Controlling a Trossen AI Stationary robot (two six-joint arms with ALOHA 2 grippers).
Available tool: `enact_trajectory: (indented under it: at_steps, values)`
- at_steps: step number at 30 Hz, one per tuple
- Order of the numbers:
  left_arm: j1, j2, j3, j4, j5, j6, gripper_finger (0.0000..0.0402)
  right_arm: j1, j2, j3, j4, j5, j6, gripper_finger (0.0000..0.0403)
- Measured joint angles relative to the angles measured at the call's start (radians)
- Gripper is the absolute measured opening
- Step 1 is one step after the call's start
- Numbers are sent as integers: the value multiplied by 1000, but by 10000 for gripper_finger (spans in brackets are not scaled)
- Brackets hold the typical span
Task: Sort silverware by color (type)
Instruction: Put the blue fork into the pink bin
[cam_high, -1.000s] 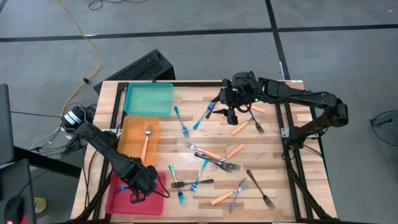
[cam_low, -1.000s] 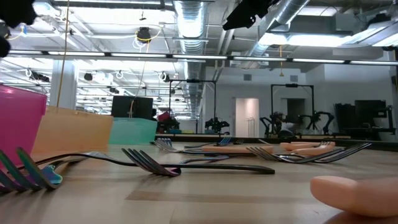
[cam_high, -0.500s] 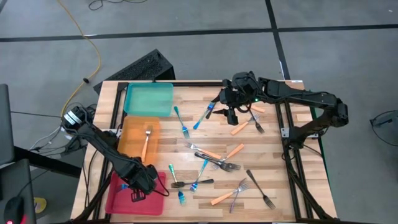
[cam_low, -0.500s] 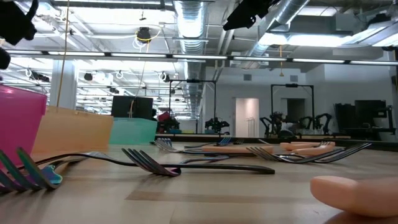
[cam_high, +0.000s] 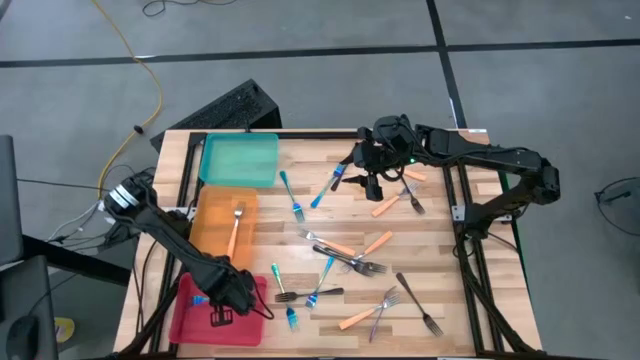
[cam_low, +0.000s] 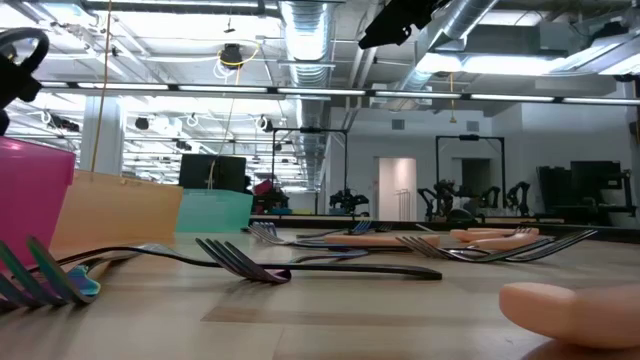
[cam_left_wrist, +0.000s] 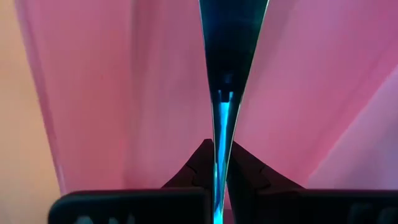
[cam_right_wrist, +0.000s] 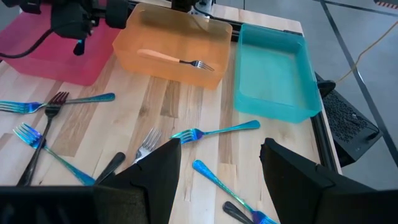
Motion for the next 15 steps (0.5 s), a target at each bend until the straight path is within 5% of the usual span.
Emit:
enact_trajectory:
  at_steps: [15]
  values:
    - [1, 3, 0, 45, -57, 25, 5, -19, 0, 0, 0, 0, 1, 240]
